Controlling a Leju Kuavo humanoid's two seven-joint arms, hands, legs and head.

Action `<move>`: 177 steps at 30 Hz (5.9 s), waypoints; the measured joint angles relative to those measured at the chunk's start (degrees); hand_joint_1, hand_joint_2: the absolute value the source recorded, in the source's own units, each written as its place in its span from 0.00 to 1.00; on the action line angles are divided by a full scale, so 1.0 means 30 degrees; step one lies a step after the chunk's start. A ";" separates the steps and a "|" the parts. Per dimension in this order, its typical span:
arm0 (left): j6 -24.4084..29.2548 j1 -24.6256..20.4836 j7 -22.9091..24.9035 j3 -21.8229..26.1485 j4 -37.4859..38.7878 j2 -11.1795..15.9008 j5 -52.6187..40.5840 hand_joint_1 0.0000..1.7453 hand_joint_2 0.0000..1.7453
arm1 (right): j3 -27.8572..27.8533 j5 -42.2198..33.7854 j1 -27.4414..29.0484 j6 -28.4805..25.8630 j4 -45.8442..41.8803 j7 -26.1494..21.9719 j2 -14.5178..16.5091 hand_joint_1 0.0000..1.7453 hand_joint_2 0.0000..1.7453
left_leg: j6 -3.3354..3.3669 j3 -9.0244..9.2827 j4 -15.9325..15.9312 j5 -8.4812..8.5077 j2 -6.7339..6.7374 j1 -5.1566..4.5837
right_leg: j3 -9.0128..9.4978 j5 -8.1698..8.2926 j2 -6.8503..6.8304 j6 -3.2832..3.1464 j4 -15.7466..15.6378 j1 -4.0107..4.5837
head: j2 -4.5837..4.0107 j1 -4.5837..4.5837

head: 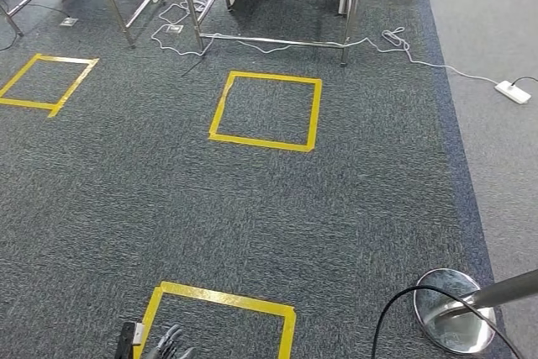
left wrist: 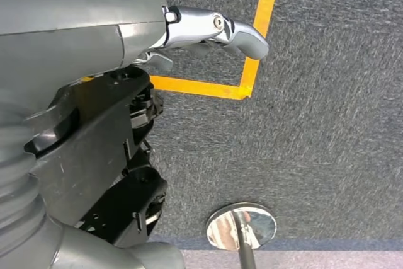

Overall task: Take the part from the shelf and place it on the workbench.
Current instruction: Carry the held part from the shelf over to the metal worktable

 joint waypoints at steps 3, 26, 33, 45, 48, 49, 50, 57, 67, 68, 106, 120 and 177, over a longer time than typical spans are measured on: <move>-0.0002 -0.0004 -0.0005 0.0000 0.0000 -0.0004 0.0000 0.00 1.00 | 0.0033 0.0025 -0.0012 0.0004 -0.0016 0.0000 0.0000 1.00 1.00 | -0.0164 -0.1169 0.2491 -0.1546 -0.0126 0.0030 | -0.0031 0.0031 0.0021 -0.0290 -0.0035 -0.0027 | 0.0000 -0.0139; 0.0474 0.0013 0.0093 0.0007 0.0000 -0.0075 -0.0049 0.00 1.00 | 0.0075 0.0029 0.0002 0.0004 -0.0053 -0.0002 -0.0007 1.00 1.00 | 0.0831 -0.0152 0.0228 -0.0060 -0.0291 -0.0300 | -0.0232 -0.0192 -0.0035 0.0162 0.0730 0.0281 | 0.0004 -0.0097; 0.0013 -0.0039 -0.0175 0.0000 0.0000 -0.0062 -0.0239 0.00 1.00 | 0.0228 0.0067 0.0004 0.0004 -0.0075 -0.0002 -0.0007 1.00 1.00 | 0.0067 -0.0875 0.1961 -0.1285 -0.0288 -0.0250 | 0.0728 -0.0602 0.0087 -0.0564 -0.0384 0.0229 | 0.0002 -0.0280; 0.0158 0.0112 -0.0231 0.0000 0.0007 -0.0036 -0.0250 0.00 1.00 | 0.0337 0.0049 0.0019 0.0004 -0.0095 0.0000 -0.0007 1.00 1.00 | 0.0621 -0.2265 0.0779 0.1442 -0.0333 -0.0265 | 0.2549 -0.2271 0.0386 0.0187 -0.0560 0.0249 | 0.0003 -0.0404; 0.0158 0.0050 -0.0231 0.0000 0.0007 -0.0051 -0.0248 0.00 1.00 | 0.0342 0.0051 0.0022 0.0004 -0.0118 0.0004 -0.0013 1.00 1.00 | 0.1003 -0.1970 0.0660 0.1163 -0.0334 -0.0167 | 0.2035 -0.3118 0.0205 0.0441 0.0830 0.0246 | 0.0004 -0.0302; 0.0160 0.0033 -0.0231 0.0000 0.0007 -0.0053 -0.0248 0.00 1.00 | 0.0342 0.0053 0.0021 0.0002 -0.0118 0.0000 -0.0016 1.00 1.00 | 0.1085 -0.1894 0.0660 0.1061 -0.0334 -0.0172 | 0.1285 -0.3627 0.0148 0.0484 0.2132 0.0254 | 0.0004 -0.0258; 0.0162 0.0023 -0.0231 0.0000 0.0007 -0.0049 -0.0248 0.00 1.00 | 0.0342 0.0055 0.0022 0.0002 -0.0118 -0.0004 -0.0022 1.00 1.00 | 0.1122 -0.1840 0.0661 0.0980 -0.0334 -0.0178 | 0.0399 -0.4100 0.0124 0.0517 0.3508 0.0254 | 0.0004 -0.0238; 0.0328 0.0022 -0.0231 0.0000 0.0007 -0.0047 -0.0199 0.00 1.00 | 0.0342 0.0067 0.0015 0.0000 -0.0118 0.0002 -0.0029 1.00 1.00 | 0.0806 -0.1057 0.0714 0.0373 -0.0423 -0.0263 | -0.0042 -0.0574 0.0006 0.0271 0.0705 0.0281 | 0.0002 -0.0213; 0.0572 -0.0015 -0.0177 0.0000 0.0007 -0.0047 -0.0044 0.00 1.00 | 0.0342 0.0106 -0.0003 0.0004 -0.0155 0.0002 -0.0029 1.00 1.00 | 0.0036 -0.3485 0.5879 -0.2195 -0.0381 -0.0222 | 0.0114 -0.0332 0.0052 -0.0479 0.0117 0.0201 | 0.0004 -0.0439; 0.0575 -0.0011 -0.0175 0.0000 0.0007 -0.0046 -0.0044 0.00 1.00 | 0.0342 0.0106 -0.0003 0.0004 -0.0155 0.0002 -0.0029 1.00 1.00 | 0.0036 -0.3467 0.5815 -0.1887 -0.0381 -0.0218 | 0.0135 -0.0339 0.0064 -0.0473 0.0119 0.0194 | 0.0004 -0.0448; 0.0714 -0.0074 -0.0229 0.0000 0.0015 -0.0071 -0.0184 0.00 1.00 | 0.0375 0.0198 -0.0024 0.0004 -0.0217 0.0011 -0.0044 1.00 1.00 | 0.0132 -0.0601 0.0456 -0.0133 -0.0493 -0.0143 | -0.0742 0.0541 0.0182 -0.0153 0.0091 0.0271 | 0.0000 -0.0557; 0.0248 -0.0095 -0.0595 0.0007 0.0015 -0.0071 -0.0284 0.00 1.00 | 0.0379 0.0180 -0.0030 0.0004 -0.0220 0.0002 -0.0051 1.00 1.00 | 0.0690 0.0094 0.0287 -0.0609 -0.0515 -0.0176 | -0.0673 0.0032 0.0019 0.0153 0.0664 0.0289 | 0.0000 -0.0222; 0.1501 -0.0071 0.0162 0.0022 0.0029 -0.0113 0.0055 0.00 1.00 | 0.0386 0.0421 0.0126 0.0004 -0.0333 0.0002 -0.0036 1.00 1.00 | 0.0952 0.0239 0.0271 -0.0635 -0.0547 -0.0110 | -0.2991 -0.1919 0.0050 0.0319 0.5348 0.0165 | 0.0004 -0.0178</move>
